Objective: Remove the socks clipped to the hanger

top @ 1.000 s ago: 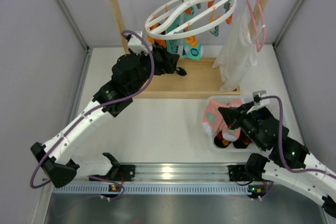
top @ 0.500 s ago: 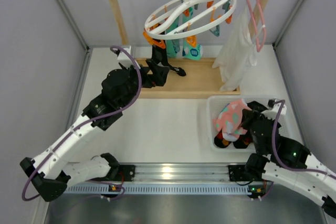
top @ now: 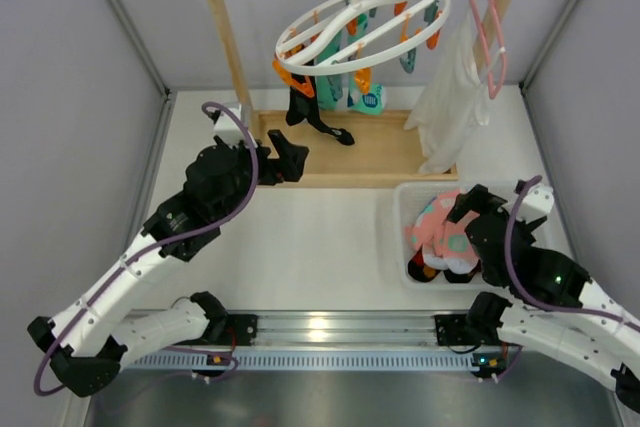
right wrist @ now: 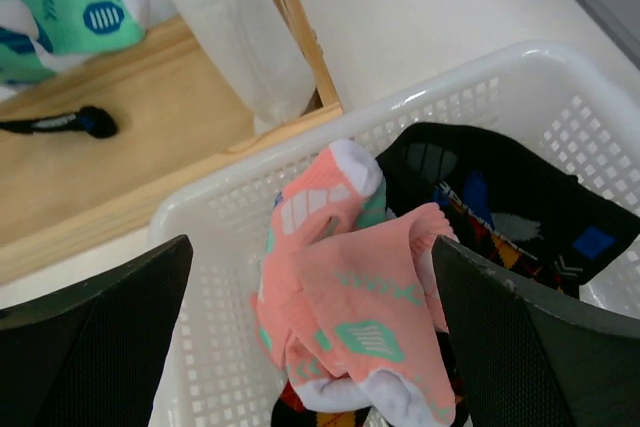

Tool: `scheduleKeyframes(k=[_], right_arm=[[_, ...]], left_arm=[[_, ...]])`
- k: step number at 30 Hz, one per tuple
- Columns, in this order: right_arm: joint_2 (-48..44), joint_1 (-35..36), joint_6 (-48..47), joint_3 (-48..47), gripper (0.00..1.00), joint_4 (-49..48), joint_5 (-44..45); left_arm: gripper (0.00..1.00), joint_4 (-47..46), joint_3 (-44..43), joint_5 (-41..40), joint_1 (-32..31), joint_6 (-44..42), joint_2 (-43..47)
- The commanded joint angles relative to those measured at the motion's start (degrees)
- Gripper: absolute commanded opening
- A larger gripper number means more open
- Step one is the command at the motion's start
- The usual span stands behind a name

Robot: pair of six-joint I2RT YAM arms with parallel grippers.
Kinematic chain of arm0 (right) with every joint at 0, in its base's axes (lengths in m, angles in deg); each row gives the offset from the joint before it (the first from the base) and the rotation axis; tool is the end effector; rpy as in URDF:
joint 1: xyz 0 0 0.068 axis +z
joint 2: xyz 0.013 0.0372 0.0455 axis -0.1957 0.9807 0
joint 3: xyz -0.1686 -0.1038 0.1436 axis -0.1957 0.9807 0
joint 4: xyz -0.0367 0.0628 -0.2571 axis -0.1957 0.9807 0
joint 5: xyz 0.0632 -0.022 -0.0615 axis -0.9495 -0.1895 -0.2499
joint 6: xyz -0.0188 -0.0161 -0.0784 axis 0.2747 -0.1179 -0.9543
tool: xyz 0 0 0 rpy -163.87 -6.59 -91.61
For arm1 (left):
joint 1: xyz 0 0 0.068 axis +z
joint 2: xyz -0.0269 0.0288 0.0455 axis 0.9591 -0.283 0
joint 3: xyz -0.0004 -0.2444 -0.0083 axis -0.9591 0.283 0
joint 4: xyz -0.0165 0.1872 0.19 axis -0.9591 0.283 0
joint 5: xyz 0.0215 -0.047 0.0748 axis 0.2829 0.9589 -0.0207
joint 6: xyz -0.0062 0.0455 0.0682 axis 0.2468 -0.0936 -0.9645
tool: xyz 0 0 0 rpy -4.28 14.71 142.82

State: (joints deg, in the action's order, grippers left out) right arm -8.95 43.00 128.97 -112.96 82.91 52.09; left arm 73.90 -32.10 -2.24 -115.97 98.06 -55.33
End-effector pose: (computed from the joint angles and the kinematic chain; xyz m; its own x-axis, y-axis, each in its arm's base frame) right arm 0.1281 0.0700 0.2781 -0.2017 0.3361 -0.9200 0.2845 0.9189 0.2733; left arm 0.2037 -0.1569 0.3868 -0.2954 -0.3447 -0.8910 0.3217 0.8423 -0.4325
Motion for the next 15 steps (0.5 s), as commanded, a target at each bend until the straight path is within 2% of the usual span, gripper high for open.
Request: scheduleKeyframes(k=[1,5,7,8,9,10,12,15], right_arm=[[0.0,-1.0,0.8,-7.3,0.99,5.0,5.6],[0.8,-1.1,-3.3,-13.1,0.99,4.3,7.0],[1.3,-1.1,-10.8,-14.1,0.99,0.0,3.9],[1.1,-1.1,-14.9,-13.4,0.99,-4.4,1.0],[0.7,-1.1,-21.8,-11.1,0.99,-12.3,-6.3],[0.3,-1.0,-24.6,-9.5,0.99,-16.8,-10.7],[-0.5,-1.1,-28.8,-5.5,0.99,-22.8,-23.0],[-0.7,-1.1,-28.9,-1.5,0.99,-32.6,-33.4]], left_arm=[[0.98,5.2,-1.1,-4.2,0.1,0.1,1.4],[0.98,9.8,-1.6,-7.5,0.1,0.2,2.6],[0.98,11.6,-1.5,-8.6,0.1,0.2,3.1],[0.98,12.2,-1.4,-9.3,0.1,0.3,3.4],[0.98,13.0,-1.2,-10.0,0.1,0.4,3.6],[0.98,12.9,-0.5,-11.2,0.1,0.3,3.7],[0.98,12.8,0.3,-11.9,0.1,0.3,3.6],[0.98,11.0,1.3,-11.9,0.2,0.2,1.5]])
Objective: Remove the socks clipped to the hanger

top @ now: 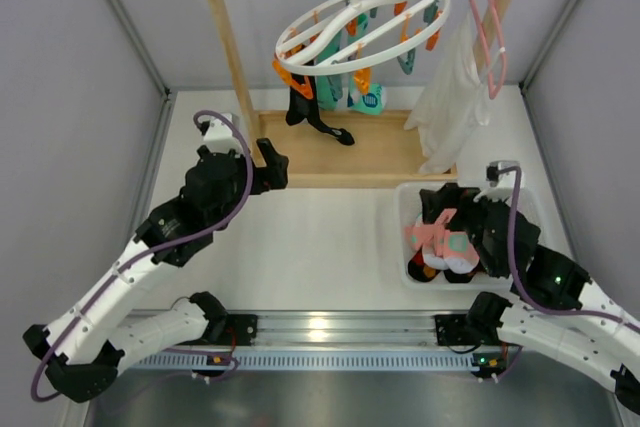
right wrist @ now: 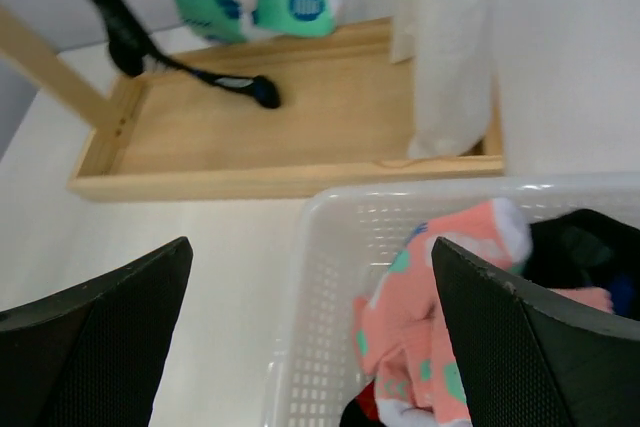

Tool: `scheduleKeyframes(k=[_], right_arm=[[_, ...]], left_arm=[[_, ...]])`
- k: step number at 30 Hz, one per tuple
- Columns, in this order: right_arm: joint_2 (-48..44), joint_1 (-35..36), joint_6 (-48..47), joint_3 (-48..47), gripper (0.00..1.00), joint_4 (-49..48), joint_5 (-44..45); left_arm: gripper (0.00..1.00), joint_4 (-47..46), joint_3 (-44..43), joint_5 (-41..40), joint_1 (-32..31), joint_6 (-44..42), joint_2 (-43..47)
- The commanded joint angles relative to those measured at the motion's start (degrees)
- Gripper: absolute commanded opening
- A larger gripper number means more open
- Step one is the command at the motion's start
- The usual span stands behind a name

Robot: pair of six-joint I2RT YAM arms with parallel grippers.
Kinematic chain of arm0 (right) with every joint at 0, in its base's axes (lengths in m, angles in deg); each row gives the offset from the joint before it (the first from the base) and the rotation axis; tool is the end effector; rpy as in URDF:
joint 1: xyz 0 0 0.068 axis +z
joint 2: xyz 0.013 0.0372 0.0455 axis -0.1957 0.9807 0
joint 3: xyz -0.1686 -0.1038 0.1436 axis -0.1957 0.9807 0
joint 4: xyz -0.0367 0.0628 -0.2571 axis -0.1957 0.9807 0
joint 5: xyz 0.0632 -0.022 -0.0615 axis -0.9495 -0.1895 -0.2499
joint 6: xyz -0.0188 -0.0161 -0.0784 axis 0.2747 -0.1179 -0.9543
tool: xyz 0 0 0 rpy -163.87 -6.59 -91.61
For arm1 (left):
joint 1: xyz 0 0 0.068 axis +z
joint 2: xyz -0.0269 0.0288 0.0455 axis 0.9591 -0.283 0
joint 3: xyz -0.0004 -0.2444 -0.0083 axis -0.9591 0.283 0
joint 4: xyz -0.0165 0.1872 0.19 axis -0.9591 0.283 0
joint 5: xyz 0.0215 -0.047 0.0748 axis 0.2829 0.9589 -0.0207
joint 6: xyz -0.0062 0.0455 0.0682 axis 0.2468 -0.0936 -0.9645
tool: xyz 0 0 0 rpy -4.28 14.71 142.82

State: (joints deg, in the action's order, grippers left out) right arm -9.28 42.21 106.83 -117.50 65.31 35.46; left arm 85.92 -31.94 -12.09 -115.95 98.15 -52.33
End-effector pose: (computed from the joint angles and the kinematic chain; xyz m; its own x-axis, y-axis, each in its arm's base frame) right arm 0.1327 0.0939 0.3300 -0.2007 0.2767 -0.9398 -0.0722 0.9525 0.2958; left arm 0.1931 -0.1317 0.3699 -0.3264 -0.2758 -0.9041 0.1359 0.9329 -0.3336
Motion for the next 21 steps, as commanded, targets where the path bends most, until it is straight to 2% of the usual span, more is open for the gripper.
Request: scheduleKeyframes(k=[1,4,9,12,16,18,19,21], right_arm=[[-0.5,-0.3,-6.6,3.9,0.99,-16.5,-18.7],[-0.1,-0.3,-6.5,6.2,1.00,-21.0,-25.3],[-0.2,-0.3,-6.3,9.9,0.99,-26.2,-34.9],[1.3,-0.2,-8.3,12.8,0.99,-29.3,-36.7],[9.2,-1.2,-10.0,13.1,0.99,-34.0,-33.0],[18.5,-4.2,-9.5,10.6,0.99,-38.0,-40.5],[22.1,-9.5,-8.8,9.9,0.99,-40.2,-44.8],[32.3,-14.5,-7.7,7.0,0.97,-46.4,-51.7]], left_arm=[[0.98,-3.0,1.6,-0.2,0.3,-0.8,-2.4],[0.98,-14.1,6.4,1.3,0.6,-4.5,-4.7],[0.98,-24.0,8.8,2.1,3.9,-4.2,-11.2],[0.98,-24.0,9.0,2.2,7.2,-1.7,-14.0],[0.98,-20.3,11.5,-1.5,7.2,2.4,-10.6],[0.98,-14.8,12.3,-5.2,7.2,4.9,-8.8],[0.98,-12.5,12.5,-6.0,7.2,5.4,-8.0],[0.98,-7.4,12.4,-6.6,7.2,6.4,-5.3]])
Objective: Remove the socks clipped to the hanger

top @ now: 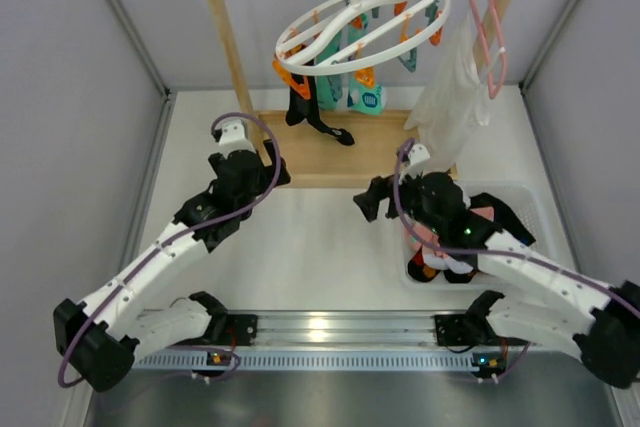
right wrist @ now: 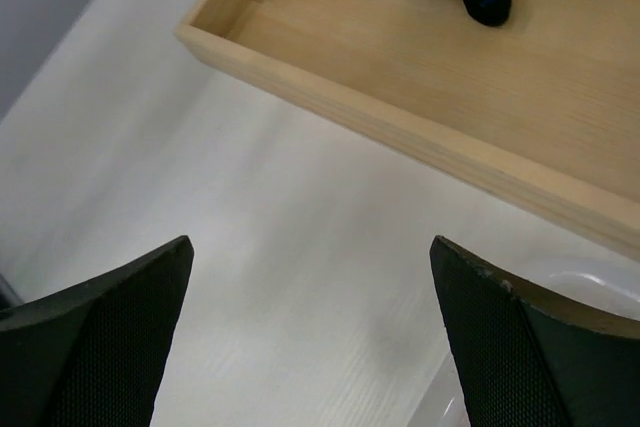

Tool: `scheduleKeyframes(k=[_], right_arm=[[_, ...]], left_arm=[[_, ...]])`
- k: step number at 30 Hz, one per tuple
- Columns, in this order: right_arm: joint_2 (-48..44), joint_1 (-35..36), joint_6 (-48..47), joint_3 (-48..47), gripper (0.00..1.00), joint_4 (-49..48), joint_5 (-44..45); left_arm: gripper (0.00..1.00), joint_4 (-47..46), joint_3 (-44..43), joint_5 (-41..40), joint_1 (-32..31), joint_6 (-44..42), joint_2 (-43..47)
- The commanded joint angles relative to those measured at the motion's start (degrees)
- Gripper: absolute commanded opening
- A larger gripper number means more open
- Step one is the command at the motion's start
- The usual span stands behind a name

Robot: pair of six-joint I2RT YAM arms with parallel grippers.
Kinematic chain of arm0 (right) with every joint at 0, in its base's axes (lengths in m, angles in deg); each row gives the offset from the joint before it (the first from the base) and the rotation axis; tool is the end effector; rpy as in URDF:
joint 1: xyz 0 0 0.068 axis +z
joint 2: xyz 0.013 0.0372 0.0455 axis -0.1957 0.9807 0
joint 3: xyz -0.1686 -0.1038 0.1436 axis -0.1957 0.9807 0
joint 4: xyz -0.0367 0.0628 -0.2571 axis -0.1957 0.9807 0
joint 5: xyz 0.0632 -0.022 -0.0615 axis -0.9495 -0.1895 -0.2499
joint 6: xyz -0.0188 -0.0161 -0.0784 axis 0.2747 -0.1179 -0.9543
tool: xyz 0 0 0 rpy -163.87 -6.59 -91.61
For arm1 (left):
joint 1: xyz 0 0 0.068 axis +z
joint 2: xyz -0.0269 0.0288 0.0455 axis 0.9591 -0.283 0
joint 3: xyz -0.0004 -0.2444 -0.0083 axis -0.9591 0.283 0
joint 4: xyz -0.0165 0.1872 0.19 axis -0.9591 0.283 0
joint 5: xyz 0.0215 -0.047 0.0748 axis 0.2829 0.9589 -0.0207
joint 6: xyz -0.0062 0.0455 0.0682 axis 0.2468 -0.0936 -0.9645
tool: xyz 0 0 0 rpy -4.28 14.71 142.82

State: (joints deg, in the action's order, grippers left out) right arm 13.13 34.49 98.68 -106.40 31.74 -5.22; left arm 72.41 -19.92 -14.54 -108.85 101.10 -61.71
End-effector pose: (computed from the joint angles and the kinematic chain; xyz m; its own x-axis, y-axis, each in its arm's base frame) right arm 0.1930 0.1901 0.2514 -0.3787 0.0856 -0.9215 -0.5674 0.7652 0.3043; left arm 0.2504 -0.1336 0.2829 -0.3688 -0.2936 -0.8819 -0.0676 0.9548 -0.2896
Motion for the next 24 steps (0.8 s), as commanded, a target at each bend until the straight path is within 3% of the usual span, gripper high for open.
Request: scheduleKeyframes(k=[1,6,14,19,24], right_arm=[[15.9,-8.8,-0.8,-5.4,0.97,-14.0,-11.1],[31.7,-9.5,-8.9,-17.6,0.98,-20.2,-13.3],[52.8,-11.7,-14.5,-33.0,0.98,-29.7,-17.8],[62.3,-12.6,-14.8,-43.6,0.94,-31.9,-20.4],[69.5,-12.7,-15.1,-55.1,0.86,-25.2,-23.9]], left_arm=[[0.98,7.9,-0.3,-4.3,0.2,3.6,5.2],[0.98,16.8,-2.9,-1.0,0.1,2.1,11.7],[0.98,25.1,-7.3,15.9,0.1,-8.0,17.3],[0.98,25.3,-4.9,16.7,0.2,-11.9,22.8],[0.98,25.1,-1.1,10.3,0.0,-11.4,23.6]])
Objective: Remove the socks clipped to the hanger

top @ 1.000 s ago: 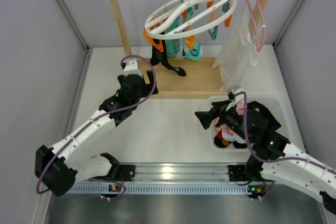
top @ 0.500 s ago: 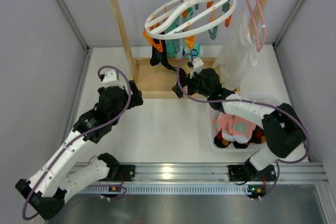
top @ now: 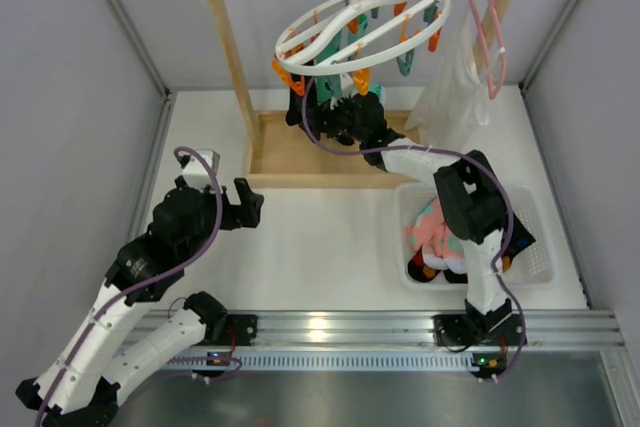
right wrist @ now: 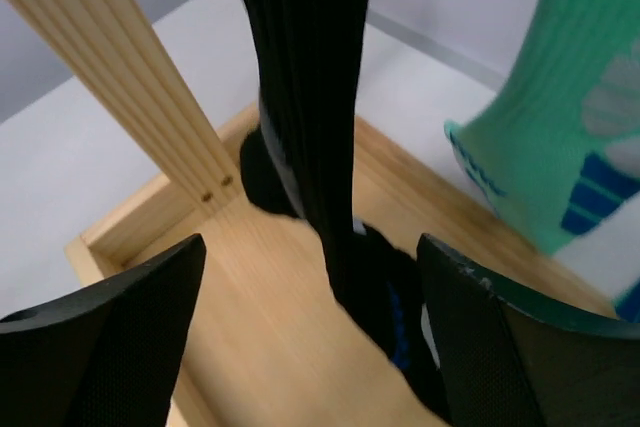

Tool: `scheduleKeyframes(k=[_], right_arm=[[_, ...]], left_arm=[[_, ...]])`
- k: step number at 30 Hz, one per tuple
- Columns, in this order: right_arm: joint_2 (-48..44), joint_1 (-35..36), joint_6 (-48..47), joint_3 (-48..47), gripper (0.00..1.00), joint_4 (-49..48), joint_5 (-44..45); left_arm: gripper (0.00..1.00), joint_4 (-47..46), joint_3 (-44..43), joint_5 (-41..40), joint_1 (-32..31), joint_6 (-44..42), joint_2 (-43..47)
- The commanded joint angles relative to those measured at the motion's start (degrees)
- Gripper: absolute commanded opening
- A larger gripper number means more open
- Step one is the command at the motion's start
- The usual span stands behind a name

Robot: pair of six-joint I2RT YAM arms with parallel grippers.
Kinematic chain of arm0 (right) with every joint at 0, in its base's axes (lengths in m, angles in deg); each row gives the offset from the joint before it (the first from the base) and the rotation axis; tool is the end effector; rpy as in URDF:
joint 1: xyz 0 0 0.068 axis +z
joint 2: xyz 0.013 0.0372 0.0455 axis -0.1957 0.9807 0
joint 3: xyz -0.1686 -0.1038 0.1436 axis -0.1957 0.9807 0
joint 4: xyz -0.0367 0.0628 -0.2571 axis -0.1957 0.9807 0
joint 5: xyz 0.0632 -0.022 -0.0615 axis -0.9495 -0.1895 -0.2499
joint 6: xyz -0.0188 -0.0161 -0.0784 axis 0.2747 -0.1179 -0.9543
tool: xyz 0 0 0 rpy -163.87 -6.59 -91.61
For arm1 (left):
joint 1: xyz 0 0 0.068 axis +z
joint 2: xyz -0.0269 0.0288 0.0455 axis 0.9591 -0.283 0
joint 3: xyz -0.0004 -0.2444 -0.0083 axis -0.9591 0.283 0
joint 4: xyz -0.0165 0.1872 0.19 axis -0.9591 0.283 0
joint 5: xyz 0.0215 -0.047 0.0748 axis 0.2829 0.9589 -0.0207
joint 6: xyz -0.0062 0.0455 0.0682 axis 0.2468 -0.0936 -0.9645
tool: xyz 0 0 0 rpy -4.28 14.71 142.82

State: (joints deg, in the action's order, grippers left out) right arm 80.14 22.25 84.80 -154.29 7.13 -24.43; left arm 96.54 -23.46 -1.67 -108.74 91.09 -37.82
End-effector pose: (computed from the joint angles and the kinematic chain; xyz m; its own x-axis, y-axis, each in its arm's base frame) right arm 0.4169 0.2980 0.2068 -0.1943 -0.0172 -0.9808 -0.7281 0.6726 0.1324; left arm 0.1577 -0.0856 0.3379 -0.4069 -0.1410 -0.9025 0.1954 0.9517 -0.2367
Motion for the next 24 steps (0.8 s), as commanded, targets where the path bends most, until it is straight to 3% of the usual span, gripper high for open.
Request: scheduleKeyframes(k=[1,3,6,7,12,24], right_arm=[[4.5,-0.5,-0.4,-9.9,0.81,-0.2,-5.9],[6.0,-0.5,0.8,-11.4,0.76,-1.8,-8.5],[7.9,-0.3,4.2,-12.1,0.49,-5.2,-13.5],[8.3,-0.3,6.7,-11.9,0.35,-7.7,-15.0],[5.5,1.2,11.2,-6.2,0.00,-17.0,-19.9],[-3.8,5.7,20.7,4.4,0.00,-31.7,-26.2]], left_arm=[[0.98,0.7,3.5,-2.4,0.0,-0.6,-0.1],[0.98,0.0,4.3,-2.9,0.0,-0.3,-0.4],[0.98,0.1,4.5,-3.2,0.0,0.0,-0.3],[0.98,0.1,4.7,-3.2,0.0,0.2,0.0],[0.98,0.0,5.0,-4.0,0.0,0.5,1.3],[0.98,0.0,5.2,-5.1,0.1,0.8,1.9]])
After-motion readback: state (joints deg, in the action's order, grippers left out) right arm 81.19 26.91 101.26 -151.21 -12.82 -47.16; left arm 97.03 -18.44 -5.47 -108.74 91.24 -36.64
